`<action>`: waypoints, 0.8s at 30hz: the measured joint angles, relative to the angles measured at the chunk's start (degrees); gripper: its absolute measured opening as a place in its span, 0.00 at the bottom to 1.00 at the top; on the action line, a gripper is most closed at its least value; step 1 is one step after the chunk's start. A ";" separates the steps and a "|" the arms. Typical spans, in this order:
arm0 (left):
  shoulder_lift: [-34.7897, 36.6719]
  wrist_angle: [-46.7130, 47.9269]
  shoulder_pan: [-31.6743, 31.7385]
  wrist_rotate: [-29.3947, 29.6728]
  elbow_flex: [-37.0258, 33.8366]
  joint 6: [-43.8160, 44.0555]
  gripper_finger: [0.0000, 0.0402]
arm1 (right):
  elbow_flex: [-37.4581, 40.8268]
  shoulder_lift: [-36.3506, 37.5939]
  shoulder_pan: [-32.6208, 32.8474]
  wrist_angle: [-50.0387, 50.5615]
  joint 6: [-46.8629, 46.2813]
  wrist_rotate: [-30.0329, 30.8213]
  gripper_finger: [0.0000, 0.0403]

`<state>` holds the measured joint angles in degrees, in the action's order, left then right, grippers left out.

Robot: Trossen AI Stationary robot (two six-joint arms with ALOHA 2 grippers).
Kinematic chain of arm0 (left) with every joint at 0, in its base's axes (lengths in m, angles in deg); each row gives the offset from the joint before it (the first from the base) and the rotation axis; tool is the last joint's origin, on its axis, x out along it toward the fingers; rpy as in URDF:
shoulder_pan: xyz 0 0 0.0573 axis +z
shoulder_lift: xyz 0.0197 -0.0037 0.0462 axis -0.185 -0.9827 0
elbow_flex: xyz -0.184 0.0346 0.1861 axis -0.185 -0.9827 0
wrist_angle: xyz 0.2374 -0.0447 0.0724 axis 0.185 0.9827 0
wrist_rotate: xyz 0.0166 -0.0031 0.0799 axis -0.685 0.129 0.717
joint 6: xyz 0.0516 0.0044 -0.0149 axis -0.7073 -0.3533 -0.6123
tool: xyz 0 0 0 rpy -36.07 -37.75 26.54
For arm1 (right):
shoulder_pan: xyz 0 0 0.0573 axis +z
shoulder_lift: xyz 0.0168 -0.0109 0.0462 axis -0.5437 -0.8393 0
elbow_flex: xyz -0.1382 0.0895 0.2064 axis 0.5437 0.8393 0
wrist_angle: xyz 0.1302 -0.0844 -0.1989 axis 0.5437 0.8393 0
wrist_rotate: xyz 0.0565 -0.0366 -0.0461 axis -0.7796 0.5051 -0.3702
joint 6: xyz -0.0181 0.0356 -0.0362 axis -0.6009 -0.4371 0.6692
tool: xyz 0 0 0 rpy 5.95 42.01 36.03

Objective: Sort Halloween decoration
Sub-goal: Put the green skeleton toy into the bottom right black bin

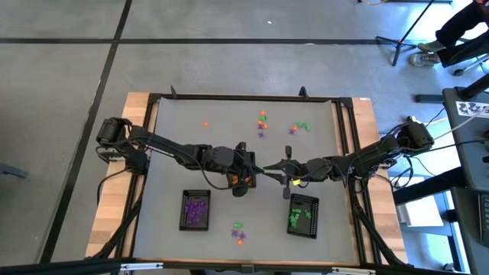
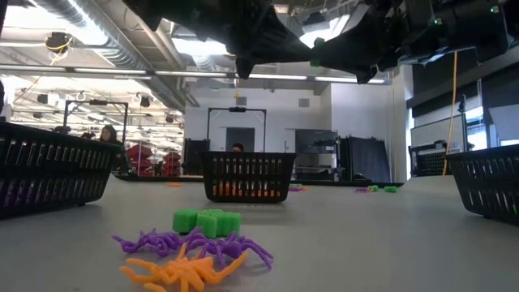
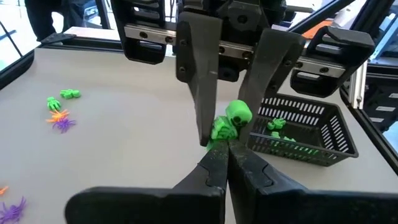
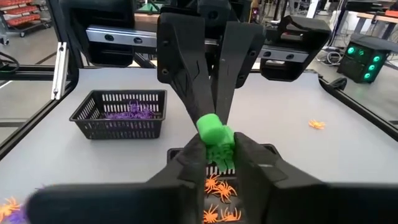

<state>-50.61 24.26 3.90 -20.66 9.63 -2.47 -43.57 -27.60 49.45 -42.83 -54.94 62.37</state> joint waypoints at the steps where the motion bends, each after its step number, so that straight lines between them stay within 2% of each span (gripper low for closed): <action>1: 0.00 0.08 0.00 0.00 0.01 0.00 0.00 | 0.00 0.00 0.00 0.04 0.02 0.06 0.13; 5: 0.00 0.47 0.00 -0.09 0.00 0.15 0.00 | 0.00 0.00 0.00 0.30 1.29 0.12 0.04; 12: -0.02 0.74 0.00 -0.03 0.00 -0.03 0.00 | 0.00 0.00 0.00 0.81 1.29 1.13 0.07; 17: 0.07 3.47 0.00 -1.40 0.00 -2.06 0.01 | 0.00 0.01 -0.01 0.81 1.24 1.92 0.06; 20: 1.58 6.22 0.00 -1.34 0.00 -4.41 0.05 | 0.00 0.17 -0.02 1.02 0.82 1.92 0.06; 24: 4.50 10.11 0.13 1.62 0.00 -4.75 0.13 | -0.07 2.00 0.01 3.87 -0.85 1.86 0.08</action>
<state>-46.11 34.37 4.03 -19.03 9.63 -7.22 -43.64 -25.61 49.46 -38.96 -55.80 64.23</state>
